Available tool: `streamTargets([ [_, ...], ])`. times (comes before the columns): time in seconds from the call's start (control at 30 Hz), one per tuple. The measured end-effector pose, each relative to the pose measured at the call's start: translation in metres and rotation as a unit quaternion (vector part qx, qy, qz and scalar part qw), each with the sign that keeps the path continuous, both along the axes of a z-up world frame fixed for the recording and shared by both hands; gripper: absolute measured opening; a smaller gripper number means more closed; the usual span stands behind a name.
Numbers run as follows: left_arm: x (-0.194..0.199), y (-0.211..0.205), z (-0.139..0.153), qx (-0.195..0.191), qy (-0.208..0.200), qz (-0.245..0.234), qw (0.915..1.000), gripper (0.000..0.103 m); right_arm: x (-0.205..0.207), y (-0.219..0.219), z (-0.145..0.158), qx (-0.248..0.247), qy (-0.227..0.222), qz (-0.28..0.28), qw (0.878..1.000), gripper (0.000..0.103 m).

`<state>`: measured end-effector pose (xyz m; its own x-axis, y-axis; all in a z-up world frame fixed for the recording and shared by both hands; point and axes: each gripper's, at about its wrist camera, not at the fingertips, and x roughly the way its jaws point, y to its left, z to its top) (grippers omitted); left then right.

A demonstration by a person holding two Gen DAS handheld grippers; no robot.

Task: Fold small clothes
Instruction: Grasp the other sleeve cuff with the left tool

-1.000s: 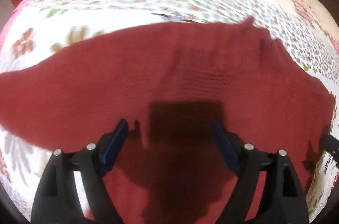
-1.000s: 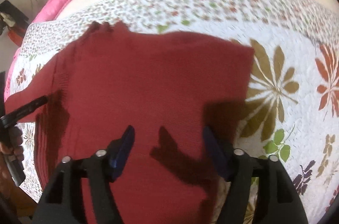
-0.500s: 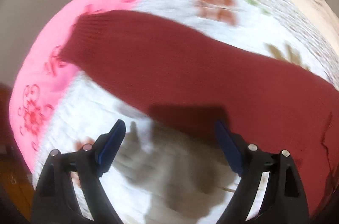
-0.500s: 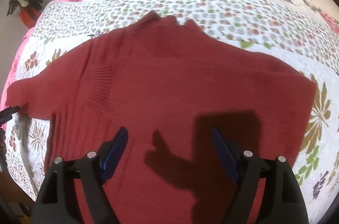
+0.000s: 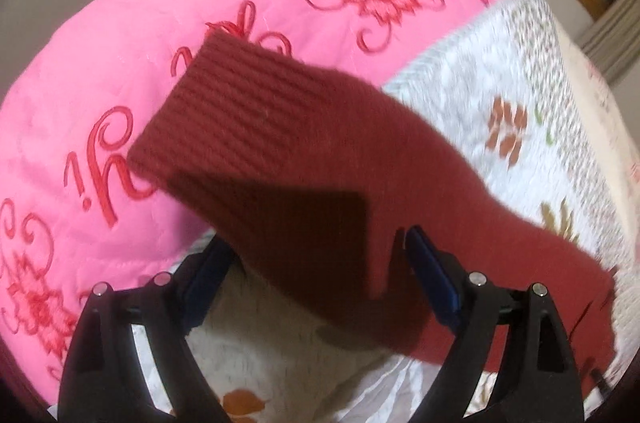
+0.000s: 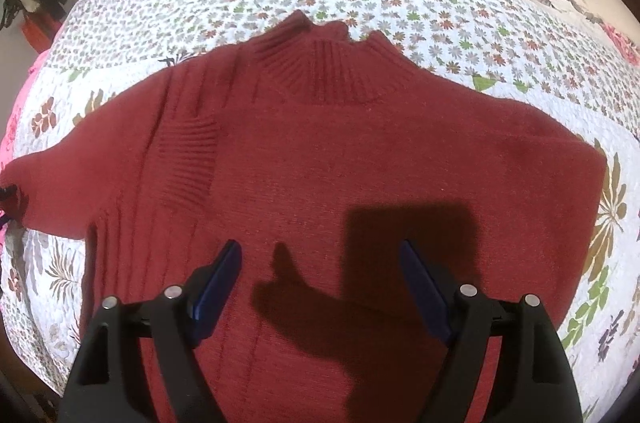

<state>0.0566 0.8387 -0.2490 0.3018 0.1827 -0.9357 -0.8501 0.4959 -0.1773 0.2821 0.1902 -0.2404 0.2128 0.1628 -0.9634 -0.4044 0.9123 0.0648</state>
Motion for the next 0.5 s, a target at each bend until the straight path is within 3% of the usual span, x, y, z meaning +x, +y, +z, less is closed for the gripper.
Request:
streamTargets([
  [0.07,-0.005,0.007,-0.003,0.010,0.004,0.011,0.9999,0.054,-0.001,0.003,0.001,-0.004,-0.003,0.005,1.000,0.081],
  [0.1,-0.009,0.005,-0.001,0.015,0.008,0.014,0.9998,0.048,-0.002,0.003,0.002,-0.007,-0.005,0.008,1.000,0.081],
  [0.17,-0.011,0.005,0.007,0.019,0.003,0.016,0.9997,0.015,-0.002,0.003,0.002,-0.011,-0.007,0.010,1.000,0.081],
  [0.2,-0.008,0.010,0.008,0.017,-0.001,0.014,0.9998,0.010,-0.001,0.002,0.002,-0.013,-0.007,0.010,1.000,0.081],
  [0.37,0.004,-0.002,0.027,0.019,-0.015,0.004,0.9997,0.007,0.001,-0.012,-0.002,-0.021,-0.003,0.000,1.000,0.081],
  [0.5,0.026,-0.034,0.052,0.045,-0.041,-0.041,0.9973,0.007,0.002,-0.025,-0.001,-0.024,-0.003,-0.009,1.000,0.081],
])
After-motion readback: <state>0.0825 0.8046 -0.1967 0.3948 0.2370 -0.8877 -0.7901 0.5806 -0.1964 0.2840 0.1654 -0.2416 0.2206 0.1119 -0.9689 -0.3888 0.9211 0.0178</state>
